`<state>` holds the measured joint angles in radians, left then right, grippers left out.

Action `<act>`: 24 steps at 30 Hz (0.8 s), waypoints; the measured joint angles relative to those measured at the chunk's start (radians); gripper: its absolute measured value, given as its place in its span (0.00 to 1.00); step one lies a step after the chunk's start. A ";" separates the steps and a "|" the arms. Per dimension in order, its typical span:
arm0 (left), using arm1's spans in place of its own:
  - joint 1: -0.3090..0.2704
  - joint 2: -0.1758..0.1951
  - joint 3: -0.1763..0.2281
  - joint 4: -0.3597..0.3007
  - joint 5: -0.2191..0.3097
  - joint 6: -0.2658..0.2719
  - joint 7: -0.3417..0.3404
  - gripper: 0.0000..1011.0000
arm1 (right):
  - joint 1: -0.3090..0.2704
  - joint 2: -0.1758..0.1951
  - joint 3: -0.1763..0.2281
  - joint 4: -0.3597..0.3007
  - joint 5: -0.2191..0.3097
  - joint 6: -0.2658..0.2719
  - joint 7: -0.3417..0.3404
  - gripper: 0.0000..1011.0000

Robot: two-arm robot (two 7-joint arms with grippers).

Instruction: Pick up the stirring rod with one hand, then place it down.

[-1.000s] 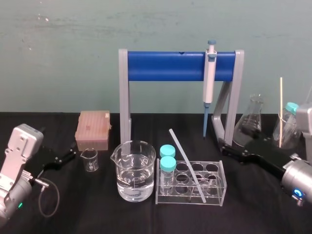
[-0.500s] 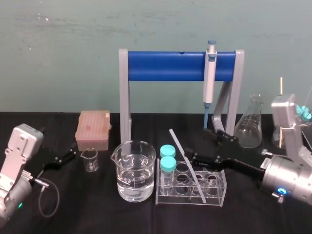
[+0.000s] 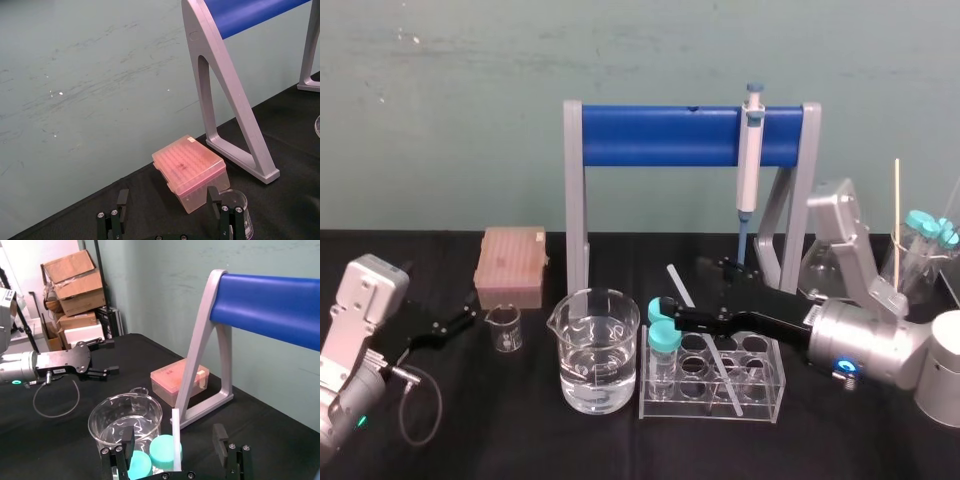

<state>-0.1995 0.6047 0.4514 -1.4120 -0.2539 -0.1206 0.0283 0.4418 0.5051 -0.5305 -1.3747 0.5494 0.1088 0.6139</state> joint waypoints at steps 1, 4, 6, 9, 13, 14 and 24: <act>0.000 0.000 0.000 0.000 0.000 0.000 0.000 0.99 | 0.005 -0.004 -0.004 0.007 -0.002 -0.001 0.002 0.99; 0.000 0.000 0.000 0.000 0.000 0.000 0.000 0.99 | 0.029 -0.023 -0.019 0.038 -0.015 -0.003 0.010 0.99; 0.000 0.000 0.000 0.000 0.000 0.000 0.000 0.99 | 0.036 -0.028 -0.024 0.048 -0.020 -0.003 0.012 0.99; 0.000 0.000 0.000 0.000 0.000 0.000 0.000 0.99 | 0.045 -0.035 -0.032 0.063 -0.028 -0.001 0.015 0.99; 0.000 0.000 0.000 0.000 0.000 0.000 0.000 0.99 | 0.055 -0.042 -0.040 0.080 -0.040 0.005 0.016 0.99; 0.000 0.000 0.000 0.000 0.000 0.000 0.000 0.99 | 0.055 -0.042 -0.041 0.081 -0.041 0.005 0.016 0.99; 0.000 0.000 0.000 0.000 0.000 0.000 0.000 0.99 | 0.058 -0.049 -0.044 0.089 -0.058 0.005 0.007 0.99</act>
<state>-0.1995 0.6047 0.4514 -1.4120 -0.2539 -0.1206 0.0283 0.4997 0.4560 -0.5741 -1.2859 0.4910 0.1140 0.6213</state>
